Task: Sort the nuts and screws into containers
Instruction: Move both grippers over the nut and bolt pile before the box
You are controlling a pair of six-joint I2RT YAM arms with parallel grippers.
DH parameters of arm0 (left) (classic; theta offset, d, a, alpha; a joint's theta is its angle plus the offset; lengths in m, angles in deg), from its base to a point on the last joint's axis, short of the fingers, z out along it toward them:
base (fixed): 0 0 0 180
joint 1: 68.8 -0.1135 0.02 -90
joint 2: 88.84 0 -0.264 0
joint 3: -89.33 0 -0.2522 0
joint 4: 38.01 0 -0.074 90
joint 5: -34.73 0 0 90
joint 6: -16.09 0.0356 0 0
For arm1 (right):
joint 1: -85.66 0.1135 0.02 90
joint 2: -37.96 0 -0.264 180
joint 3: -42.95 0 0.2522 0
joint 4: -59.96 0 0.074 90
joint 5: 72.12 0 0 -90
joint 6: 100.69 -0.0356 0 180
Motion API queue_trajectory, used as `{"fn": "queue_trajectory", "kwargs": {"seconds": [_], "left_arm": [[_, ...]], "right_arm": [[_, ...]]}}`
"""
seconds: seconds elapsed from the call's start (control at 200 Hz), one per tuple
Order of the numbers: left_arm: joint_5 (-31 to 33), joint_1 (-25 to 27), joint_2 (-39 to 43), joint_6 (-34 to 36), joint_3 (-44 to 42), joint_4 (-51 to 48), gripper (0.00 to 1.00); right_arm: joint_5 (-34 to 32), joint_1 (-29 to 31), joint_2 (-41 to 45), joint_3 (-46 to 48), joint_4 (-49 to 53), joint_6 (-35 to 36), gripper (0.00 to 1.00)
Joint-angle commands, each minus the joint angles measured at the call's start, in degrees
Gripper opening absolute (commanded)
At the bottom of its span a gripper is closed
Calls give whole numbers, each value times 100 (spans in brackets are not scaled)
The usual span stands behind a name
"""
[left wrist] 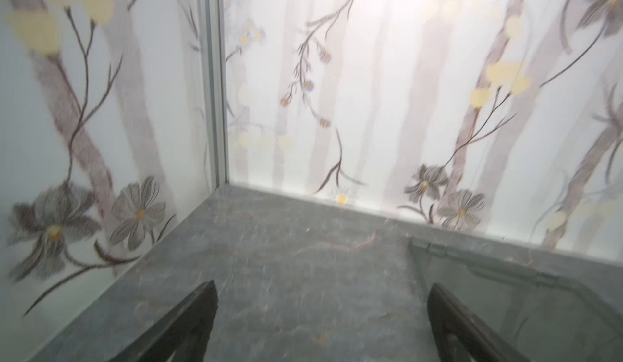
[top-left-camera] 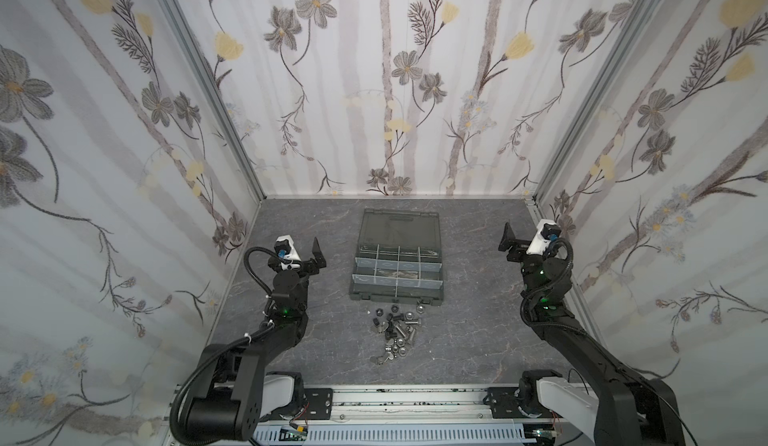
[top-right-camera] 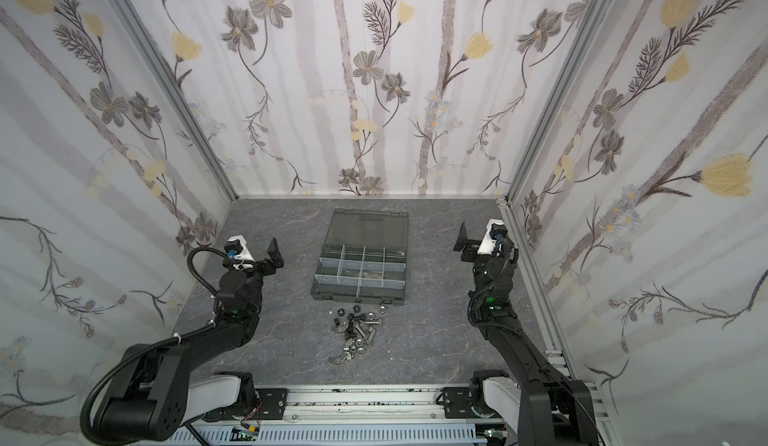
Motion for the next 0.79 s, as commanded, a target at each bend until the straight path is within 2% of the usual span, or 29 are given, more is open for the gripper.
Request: {"fn": "queue_trajectory", "kwargs": {"seconds": [0.0, 0.08, 0.2, 0.355, 0.46, 0.575, 0.695, 0.789], "left_arm": [[-155, 274, 695, -264, 531, -2220, 100], [16, 645, 1022, -579, 929, -3364, 100], [-129, 1216, 1137, -1200, 1211, -4620, 100], [-567, 2052, 1093, -1907, 983, -4990, 100], [-635, 2513, 684, -2195, 1107, -5576, 100], [-498, 2934, 425, -2508, 1222, -6001, 100], [-517, 3109, 392, -3099, 1260, -6332, 99], [-625, 3206, 386, -3354, 1209, -6508, 96]], "right_arm": [[-182, 335, 567, -328, 2377, -481, 100], [-811, 729, 1009, -363, 3156, -893, 99], [-1145, 1168, 1585, -329, 4333, -1668, 100], [-614, 1753, 2215, 109, 4984, -2551, 100], [-647, 2125, 2301, 221, 5380, -3113, 100], [-476, 2516, 2221, 218, 5466, -3233, 100], [-93, 2844, 1878, 21, 5559, -3236, 100], [-211, 3300, 1521, -118, 5451, -3330, 100]]}}
